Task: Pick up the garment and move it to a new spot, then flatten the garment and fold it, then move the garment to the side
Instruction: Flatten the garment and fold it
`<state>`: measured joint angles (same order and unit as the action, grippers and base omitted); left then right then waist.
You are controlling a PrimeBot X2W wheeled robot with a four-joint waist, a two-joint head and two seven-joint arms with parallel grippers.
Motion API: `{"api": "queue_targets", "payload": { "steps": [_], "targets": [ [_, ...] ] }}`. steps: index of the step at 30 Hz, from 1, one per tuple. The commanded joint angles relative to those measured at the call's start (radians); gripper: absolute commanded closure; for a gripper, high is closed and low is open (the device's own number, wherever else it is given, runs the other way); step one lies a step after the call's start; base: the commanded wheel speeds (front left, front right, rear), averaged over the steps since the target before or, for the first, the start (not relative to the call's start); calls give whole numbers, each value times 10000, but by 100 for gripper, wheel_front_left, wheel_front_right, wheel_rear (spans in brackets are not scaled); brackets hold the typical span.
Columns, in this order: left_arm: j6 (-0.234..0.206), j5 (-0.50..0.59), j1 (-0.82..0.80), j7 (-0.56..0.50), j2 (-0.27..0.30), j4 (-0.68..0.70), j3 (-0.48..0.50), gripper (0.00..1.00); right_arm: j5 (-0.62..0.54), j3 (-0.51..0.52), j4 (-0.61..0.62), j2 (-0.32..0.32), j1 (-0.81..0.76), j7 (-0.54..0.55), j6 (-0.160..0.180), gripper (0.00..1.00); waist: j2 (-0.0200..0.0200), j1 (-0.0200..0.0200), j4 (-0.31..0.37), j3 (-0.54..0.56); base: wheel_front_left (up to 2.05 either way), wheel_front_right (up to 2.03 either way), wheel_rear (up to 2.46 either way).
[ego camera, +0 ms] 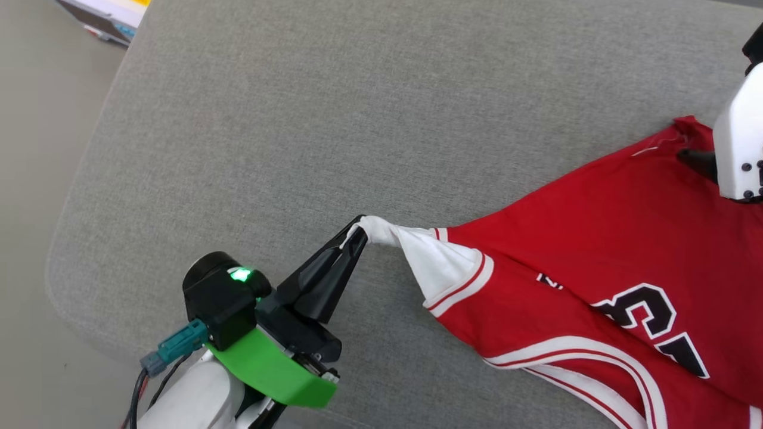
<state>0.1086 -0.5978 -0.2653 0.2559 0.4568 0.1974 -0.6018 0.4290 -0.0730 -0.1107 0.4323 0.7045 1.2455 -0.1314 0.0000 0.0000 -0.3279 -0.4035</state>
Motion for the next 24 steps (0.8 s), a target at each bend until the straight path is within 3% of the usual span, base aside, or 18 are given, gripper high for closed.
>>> {"api": "queue_targets", "payload": {
  "steps": [1, 12, 13, 14, 15, 24],
  "targets": [
    [68, 64, -185, 56, -124, -25, 50, 100, -111, -91, -193, 124, 218, -185, 7, 0, 0, 0, -650, -625, 0, 0, 0],
    [200, 156, -462, 58, -627, -141, 10, 100, -85, -879, -1625, 542, 198, -639, 7, 0, 0, 0, -997, -955, 0, 0, 0],
    [203, 159, -464, 58, -632, -158, 25, 100, -57, -939, -1678, 568, 165, -613, 7, 52, 0, 0, -1005, -955, 0, 0, 0],
    [206, 161, -465, 58, -633, -175, 43, 100, -34, -959, -1715, 592, 140, -633, 7, 70, 0, 0, -1010, -951, 0, 0, 0],
    [209, 162, -464, 58, -631, -193, 67, 100, 0, -971, -1755, 618, 105, -668, 7, 100, 0, 0, -1011, -936, 0, 0, 0],
    [218, 180, -337, 58, -491, -339, 248, 100, 315, -762, -1940, 593, 374, -1623, 7, 100, 0, 0, -697, -478, 0, 0, 0]
  ]
}}
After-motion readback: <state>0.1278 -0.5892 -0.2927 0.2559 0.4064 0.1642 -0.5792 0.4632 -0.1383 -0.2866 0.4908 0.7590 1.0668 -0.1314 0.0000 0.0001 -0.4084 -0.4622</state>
